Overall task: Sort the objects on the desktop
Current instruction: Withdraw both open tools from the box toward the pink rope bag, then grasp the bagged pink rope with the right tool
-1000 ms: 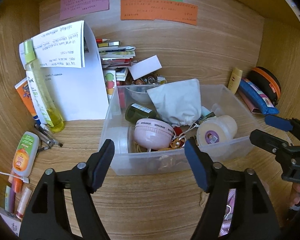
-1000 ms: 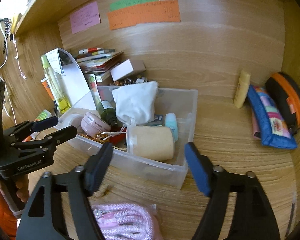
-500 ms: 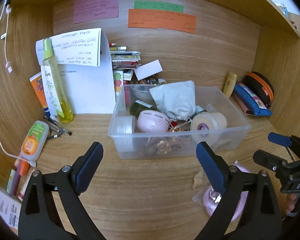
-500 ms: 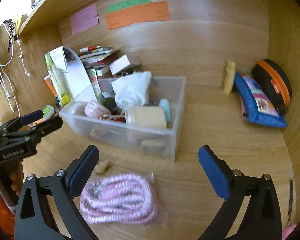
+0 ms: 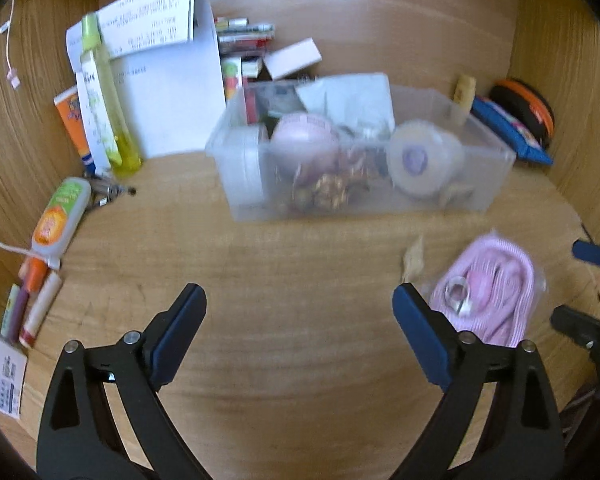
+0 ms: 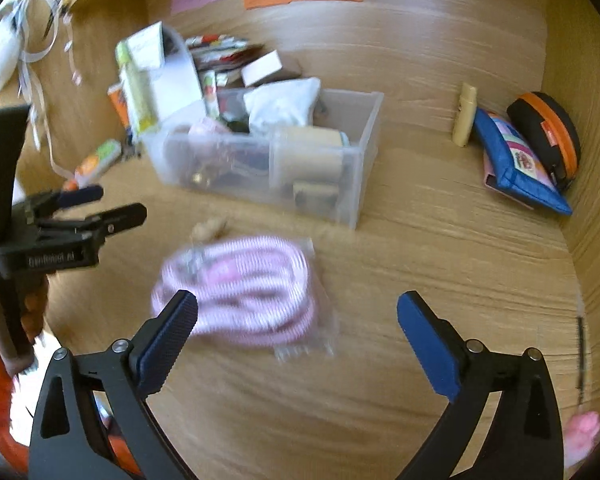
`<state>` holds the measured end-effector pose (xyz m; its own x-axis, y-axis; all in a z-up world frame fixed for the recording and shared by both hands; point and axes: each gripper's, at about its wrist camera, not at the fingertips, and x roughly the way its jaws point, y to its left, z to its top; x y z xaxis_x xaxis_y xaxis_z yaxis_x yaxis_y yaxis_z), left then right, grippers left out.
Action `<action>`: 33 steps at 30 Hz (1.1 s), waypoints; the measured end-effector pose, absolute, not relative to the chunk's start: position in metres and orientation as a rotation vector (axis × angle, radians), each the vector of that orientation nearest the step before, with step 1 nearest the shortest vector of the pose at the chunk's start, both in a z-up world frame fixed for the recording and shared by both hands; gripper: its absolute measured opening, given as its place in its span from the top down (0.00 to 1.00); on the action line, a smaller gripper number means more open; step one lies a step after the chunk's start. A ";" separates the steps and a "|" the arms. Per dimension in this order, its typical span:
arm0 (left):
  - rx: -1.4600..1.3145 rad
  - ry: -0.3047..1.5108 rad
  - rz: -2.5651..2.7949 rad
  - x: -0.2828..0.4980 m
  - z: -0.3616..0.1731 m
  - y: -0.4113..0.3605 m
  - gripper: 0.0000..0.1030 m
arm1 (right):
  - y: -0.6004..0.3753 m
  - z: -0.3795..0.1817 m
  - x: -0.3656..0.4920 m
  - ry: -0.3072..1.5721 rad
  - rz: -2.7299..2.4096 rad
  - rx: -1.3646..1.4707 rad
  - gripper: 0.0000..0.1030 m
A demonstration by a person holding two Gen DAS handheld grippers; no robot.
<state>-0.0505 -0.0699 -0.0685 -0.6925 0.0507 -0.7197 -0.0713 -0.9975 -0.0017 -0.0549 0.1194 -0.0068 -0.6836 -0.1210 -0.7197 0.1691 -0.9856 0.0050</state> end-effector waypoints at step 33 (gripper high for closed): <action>-1.278 -0.054 2.560 -0.073 -0.084 -0.045 0.09 | 0.069 -0.033 -0.105 0.588 -2.507 1.147 0.02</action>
<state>-0.0733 -0.0450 -0.0845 -0.5702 0.2635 -0.7781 -0.2302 -0.9605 -0.1565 -0.1051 0.0691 -0.0335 -0.6261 -0.1162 -0.7710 0.4471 -0.8637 -0.2328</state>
